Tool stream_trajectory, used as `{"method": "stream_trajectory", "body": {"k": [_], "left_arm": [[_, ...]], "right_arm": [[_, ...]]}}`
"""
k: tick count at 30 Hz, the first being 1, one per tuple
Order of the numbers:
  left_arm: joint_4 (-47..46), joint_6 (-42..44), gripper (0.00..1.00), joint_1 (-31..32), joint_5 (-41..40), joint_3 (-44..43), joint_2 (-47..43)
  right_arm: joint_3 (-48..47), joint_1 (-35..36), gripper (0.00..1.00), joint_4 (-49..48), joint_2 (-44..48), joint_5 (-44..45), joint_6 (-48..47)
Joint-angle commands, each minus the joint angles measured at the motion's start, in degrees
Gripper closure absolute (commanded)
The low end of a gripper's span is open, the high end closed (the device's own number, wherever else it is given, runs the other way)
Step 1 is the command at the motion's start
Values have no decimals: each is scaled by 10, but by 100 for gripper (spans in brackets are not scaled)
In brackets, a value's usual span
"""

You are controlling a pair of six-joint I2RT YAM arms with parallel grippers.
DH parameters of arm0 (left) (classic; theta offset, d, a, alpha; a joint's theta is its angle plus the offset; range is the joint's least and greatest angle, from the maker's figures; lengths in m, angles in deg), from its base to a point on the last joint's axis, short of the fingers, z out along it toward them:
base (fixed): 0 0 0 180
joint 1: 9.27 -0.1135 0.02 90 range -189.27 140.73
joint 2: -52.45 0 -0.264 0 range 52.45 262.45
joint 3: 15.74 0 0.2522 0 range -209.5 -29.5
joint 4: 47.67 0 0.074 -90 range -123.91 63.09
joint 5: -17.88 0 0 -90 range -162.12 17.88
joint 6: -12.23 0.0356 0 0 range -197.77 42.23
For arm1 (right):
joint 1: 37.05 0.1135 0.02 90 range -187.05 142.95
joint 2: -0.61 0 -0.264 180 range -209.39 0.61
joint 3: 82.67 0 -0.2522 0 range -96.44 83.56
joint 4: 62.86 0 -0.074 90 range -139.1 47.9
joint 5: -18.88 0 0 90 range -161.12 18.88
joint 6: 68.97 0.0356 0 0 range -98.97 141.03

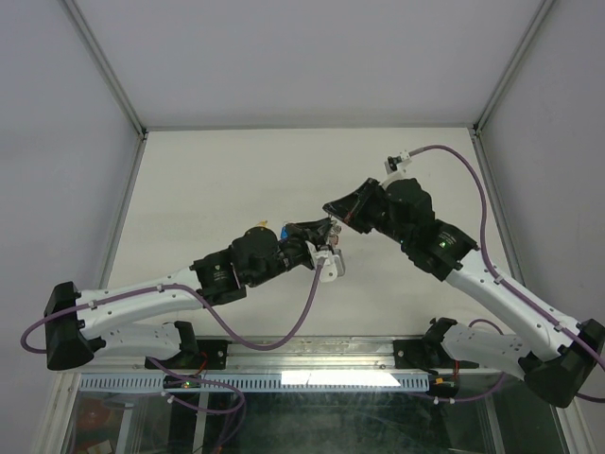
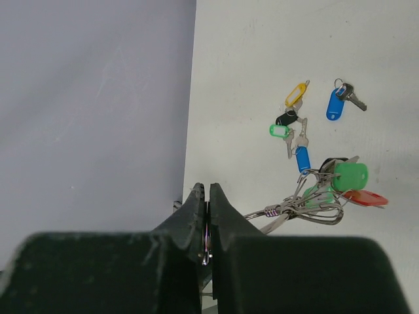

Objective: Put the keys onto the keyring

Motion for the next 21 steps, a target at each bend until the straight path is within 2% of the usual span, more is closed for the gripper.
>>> {"method": "stream_trajectory", "body": {"k": [1,7,15,21], "left_arm": [[-40,2,100,5,-24,-5,0],[-33,-45,70,5,-49,-21,-10],[-52,-187,58,5,-32,-10,-90],[-104,-260,49,5,-33,-3,-92]], "right_arm": [[1,-2,100,-41,20,6,-19],[19,-2,100,-102,55,20,-71],[64,-2,100,-251,107,3,-254],[119,-2,100,-411,131,-38,-357]]}}
